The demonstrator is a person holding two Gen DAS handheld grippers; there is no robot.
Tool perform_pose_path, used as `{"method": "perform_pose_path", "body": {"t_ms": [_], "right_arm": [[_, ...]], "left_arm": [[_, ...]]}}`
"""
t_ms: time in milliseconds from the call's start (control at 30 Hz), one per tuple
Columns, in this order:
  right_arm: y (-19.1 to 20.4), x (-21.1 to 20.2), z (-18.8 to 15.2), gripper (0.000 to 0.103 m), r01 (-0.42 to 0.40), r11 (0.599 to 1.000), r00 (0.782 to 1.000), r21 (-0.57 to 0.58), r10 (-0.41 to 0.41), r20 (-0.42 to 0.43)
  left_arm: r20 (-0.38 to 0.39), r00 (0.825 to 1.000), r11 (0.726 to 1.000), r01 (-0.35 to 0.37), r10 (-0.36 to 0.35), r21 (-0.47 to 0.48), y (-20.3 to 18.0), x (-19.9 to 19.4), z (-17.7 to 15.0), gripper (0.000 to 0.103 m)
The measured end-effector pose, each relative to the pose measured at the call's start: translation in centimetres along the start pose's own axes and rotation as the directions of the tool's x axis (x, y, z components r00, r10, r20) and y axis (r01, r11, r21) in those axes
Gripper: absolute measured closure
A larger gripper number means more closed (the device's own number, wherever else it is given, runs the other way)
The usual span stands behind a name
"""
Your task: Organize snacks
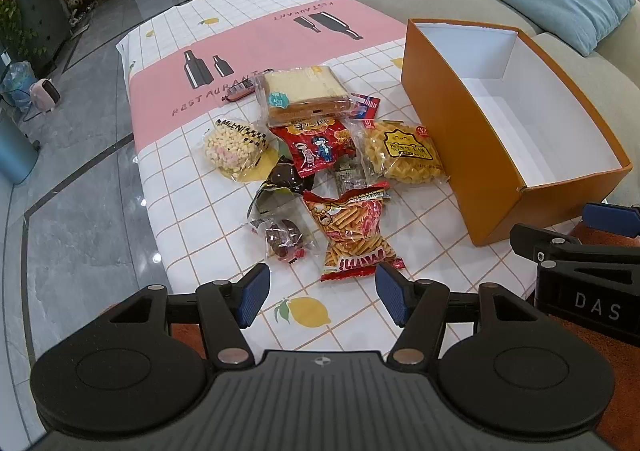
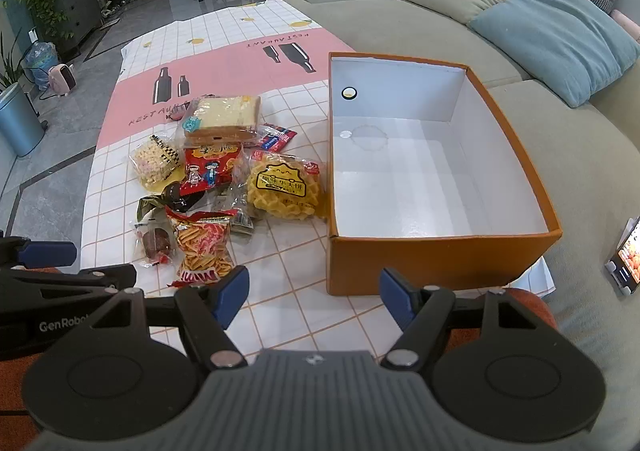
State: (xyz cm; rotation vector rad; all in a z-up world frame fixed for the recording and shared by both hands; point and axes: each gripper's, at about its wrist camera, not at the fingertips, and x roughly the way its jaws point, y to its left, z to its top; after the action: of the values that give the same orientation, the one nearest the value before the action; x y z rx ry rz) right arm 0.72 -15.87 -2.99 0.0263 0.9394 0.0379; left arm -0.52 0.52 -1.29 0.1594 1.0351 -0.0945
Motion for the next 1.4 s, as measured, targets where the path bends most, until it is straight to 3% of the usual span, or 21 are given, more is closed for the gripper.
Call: {"method": "perform_pose_path", "body": {"t_ms": [1200, 1400], "right_arm": [[0.26, 0.27, -0.29, 0.032, -0.003, 1.000, 1.000, -0.002, 0.003, -0.006], [0.63, 0.09, -0.57, 0.033, -0.041, 0.999, 0.999, -0.005, 0.041, 0.008]], "left_arm": [[-0.018, 1.000, 1.000, 0.016, -0.016, -0.018, 0.07, -0.12, 0.32, 0.031], [-0.005, 0.999, 0.998, 0.053, -0.054, -0.030, 0.58, -0.32, 0.27, 0.031]]}}
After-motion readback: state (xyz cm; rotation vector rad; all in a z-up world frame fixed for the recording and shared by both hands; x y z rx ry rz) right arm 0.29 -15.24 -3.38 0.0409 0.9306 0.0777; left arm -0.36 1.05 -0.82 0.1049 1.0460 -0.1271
